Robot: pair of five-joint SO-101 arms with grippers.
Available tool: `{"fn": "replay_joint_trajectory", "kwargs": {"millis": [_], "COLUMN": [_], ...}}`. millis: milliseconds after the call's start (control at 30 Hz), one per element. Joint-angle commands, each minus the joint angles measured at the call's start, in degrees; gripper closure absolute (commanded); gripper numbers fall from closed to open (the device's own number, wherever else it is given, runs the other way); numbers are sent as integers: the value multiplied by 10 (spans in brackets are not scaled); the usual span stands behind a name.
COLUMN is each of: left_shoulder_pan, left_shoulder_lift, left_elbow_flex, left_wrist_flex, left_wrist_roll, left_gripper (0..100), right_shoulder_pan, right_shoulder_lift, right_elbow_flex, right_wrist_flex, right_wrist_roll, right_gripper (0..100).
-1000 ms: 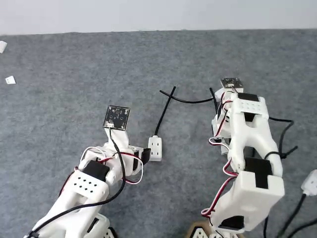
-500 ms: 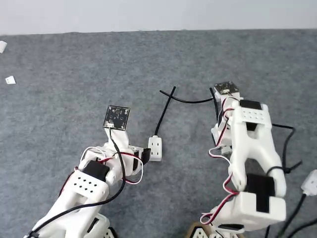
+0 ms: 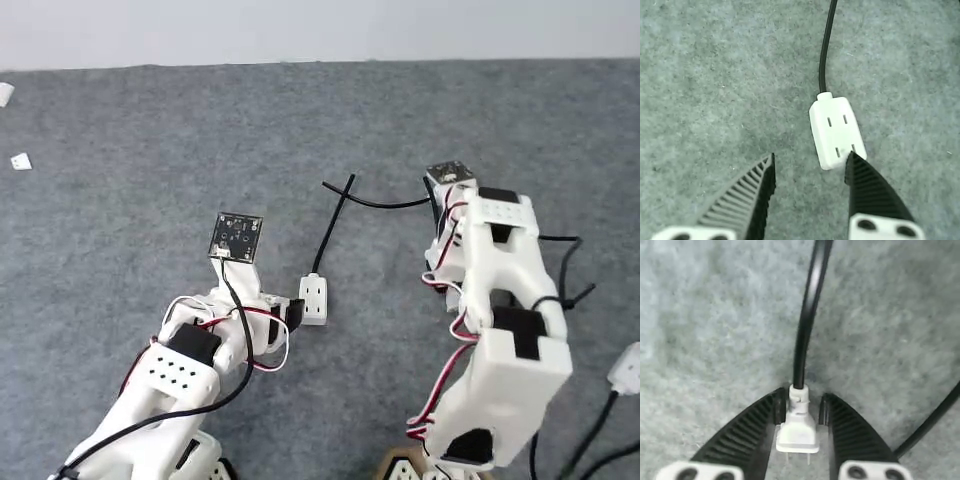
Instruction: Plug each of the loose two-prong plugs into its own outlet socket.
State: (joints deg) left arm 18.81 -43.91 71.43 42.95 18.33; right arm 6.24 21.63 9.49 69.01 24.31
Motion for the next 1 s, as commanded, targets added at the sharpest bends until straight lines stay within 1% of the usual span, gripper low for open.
{"fn": "replay_joint_trajectory", "kwargs": {"millis": [0,100,200,300,533,633,800,867,967], "left_shoulder_pan": [-4,-4,-4,-4,-4,-4,-4,-4,-4], "left_shoulder_lift": [-13,-13,-13,-13,-13,-13,-13,-13,-13], "left_elbow_flex": [-7,-7,-7,-7,-7,-7,-7,-7,-7], "left_wrist_flex": [-16,-16,-17,-17,-17,-17,-16,-17,-17], "left_wrist_roll": [-6,-6,-6,-6,-6,-6,-6,-6,-6], "left_gripper": [786,786,786,786,786,786,786,786,786], "right_shoulder_pan": [0,0,-1,-8,-40,-42,-37,-36,-32], "right_shoulder_lift": [-2,-15,-16,-16,-19,-18,-21,-34,-45], "right_elbow_flex": [-38,-38,-36,-32,-30,-30,11,20,39], "right_wrist_flex": [3,7,7,7,3,2,-65,-79,-96], "right_wrist_roll": [28,43,63,67,67,67,52,36,33], "right_gripper": [931,961,924,883,890,890,894,894,908]}}
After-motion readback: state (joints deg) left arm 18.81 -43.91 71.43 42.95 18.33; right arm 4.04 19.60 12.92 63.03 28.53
